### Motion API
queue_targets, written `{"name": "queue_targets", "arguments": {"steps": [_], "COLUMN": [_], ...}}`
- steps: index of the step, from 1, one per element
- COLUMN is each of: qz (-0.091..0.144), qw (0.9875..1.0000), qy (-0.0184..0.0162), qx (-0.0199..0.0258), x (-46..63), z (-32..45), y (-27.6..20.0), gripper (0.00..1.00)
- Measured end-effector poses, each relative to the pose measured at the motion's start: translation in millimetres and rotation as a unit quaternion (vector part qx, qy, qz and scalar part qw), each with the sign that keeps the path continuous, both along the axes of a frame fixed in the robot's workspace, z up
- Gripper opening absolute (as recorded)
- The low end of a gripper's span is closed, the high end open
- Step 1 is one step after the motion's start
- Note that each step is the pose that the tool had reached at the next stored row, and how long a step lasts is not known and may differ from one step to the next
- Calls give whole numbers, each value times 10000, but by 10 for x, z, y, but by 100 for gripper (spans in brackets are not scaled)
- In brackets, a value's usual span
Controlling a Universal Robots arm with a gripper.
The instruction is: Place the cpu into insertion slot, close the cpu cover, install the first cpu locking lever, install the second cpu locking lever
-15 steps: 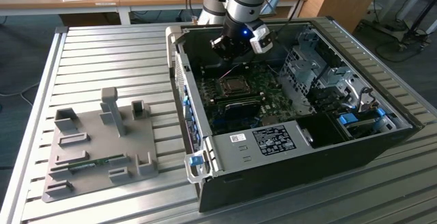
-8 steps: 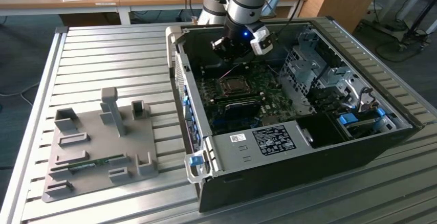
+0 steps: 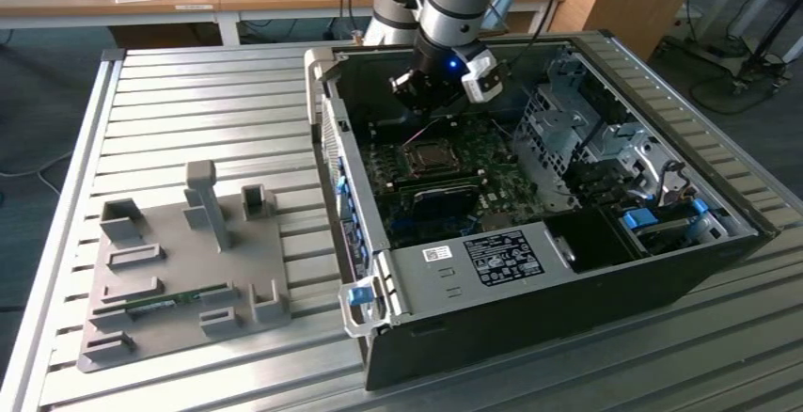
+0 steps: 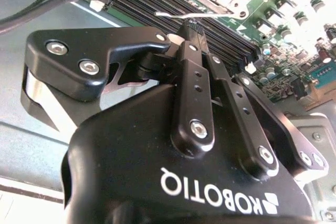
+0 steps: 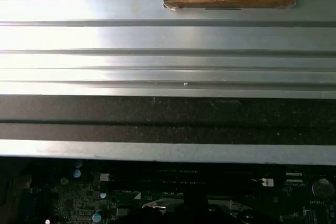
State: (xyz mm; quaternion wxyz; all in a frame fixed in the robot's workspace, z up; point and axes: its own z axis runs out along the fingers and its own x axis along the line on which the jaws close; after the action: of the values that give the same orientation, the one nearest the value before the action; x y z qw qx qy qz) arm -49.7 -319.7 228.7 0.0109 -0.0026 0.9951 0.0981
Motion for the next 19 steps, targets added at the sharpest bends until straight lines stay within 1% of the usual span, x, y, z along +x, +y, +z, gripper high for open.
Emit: {"name": "queue_targets", "arguments": {"steps": [4, 9, 19], "qz": [0, 0, 1], "qw": [10000, 10000, 10000], "qy": [1, 1, 1], "qx": [-1, -1, -2], "x": [13, 16, 22], "z": [-19, -21, -71], "y": [1, 1, 1], "gripper": [11, 11, 11]}}
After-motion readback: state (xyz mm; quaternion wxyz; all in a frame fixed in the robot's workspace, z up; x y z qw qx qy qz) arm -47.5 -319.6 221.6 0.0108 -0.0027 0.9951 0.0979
